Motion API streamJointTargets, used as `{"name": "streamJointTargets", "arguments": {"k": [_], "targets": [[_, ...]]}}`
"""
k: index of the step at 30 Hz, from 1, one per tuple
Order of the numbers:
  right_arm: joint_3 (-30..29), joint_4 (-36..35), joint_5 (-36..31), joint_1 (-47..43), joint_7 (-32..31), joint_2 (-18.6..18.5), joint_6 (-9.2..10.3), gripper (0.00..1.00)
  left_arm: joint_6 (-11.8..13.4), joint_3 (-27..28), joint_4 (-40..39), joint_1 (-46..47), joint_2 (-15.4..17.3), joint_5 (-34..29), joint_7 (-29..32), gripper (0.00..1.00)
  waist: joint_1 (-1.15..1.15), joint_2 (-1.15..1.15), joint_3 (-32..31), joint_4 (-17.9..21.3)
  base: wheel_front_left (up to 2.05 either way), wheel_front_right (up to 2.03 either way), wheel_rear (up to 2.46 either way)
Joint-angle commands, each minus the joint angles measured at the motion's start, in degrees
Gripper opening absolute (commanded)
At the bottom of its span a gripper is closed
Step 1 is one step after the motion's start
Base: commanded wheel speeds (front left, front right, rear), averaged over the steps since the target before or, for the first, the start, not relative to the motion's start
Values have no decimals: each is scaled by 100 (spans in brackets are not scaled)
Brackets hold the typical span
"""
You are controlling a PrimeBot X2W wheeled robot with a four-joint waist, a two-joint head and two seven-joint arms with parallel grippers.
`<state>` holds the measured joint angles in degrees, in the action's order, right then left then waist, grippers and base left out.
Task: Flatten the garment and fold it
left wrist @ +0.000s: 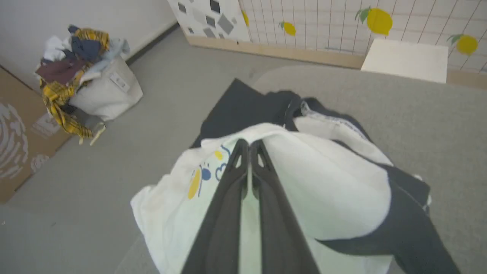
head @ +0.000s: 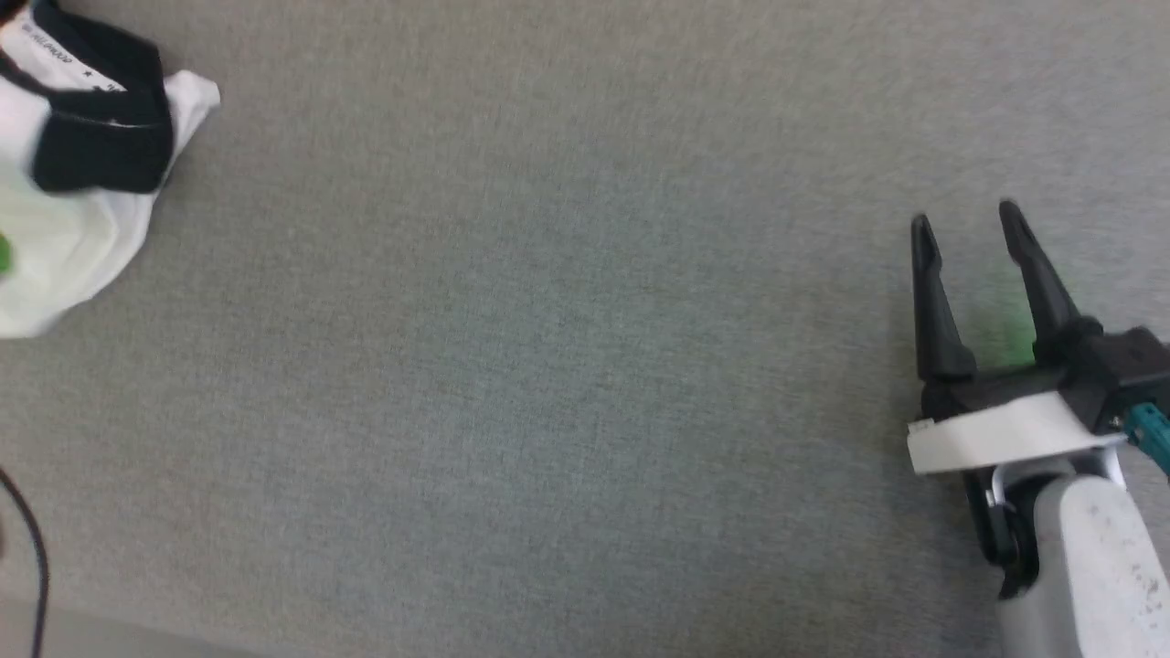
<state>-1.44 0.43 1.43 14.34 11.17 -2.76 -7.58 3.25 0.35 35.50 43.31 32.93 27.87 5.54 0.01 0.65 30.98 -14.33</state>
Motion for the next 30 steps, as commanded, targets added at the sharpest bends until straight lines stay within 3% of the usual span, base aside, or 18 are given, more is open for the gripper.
{"name": "streamJointTargets", "arguments": {"k": [1, 5, 10, 21, 30], "targets": [[-41, 88, 106, -119, 78, -13, 9, 100, 79, -55, -192, 111, 167, -248, -389, 0, -1, -65, -1096, 103, 0, 0, 0], [-99, 288, 314, -305, 192, -12, 9, 100, 120, -348, -677, 388, 331, -771, -1081, 0, -1, -65, -1712, 229, 0, 0, 0], [-118, 471, 525, -549, 279, -12, 9, 100, -58, -733, -1211, 903, 214, -1031, -1397, 0, -1, -65, -2315, 457, 0, 0, 0], [-118, 554, 677, -936, 335, -12, 9, 100, -271, -1549, -2285, 1664, -1008, -763, -949, 0, -1, -65, -2906, 1153, 0, 0, 0], [-50, 503, 687, -1019, 286, -12, 9, 100, -417, -2095, -2430, 996, -1816, -200, -506, 0, -1, -65, -2890, 1653, 0, 0, 0]]}}
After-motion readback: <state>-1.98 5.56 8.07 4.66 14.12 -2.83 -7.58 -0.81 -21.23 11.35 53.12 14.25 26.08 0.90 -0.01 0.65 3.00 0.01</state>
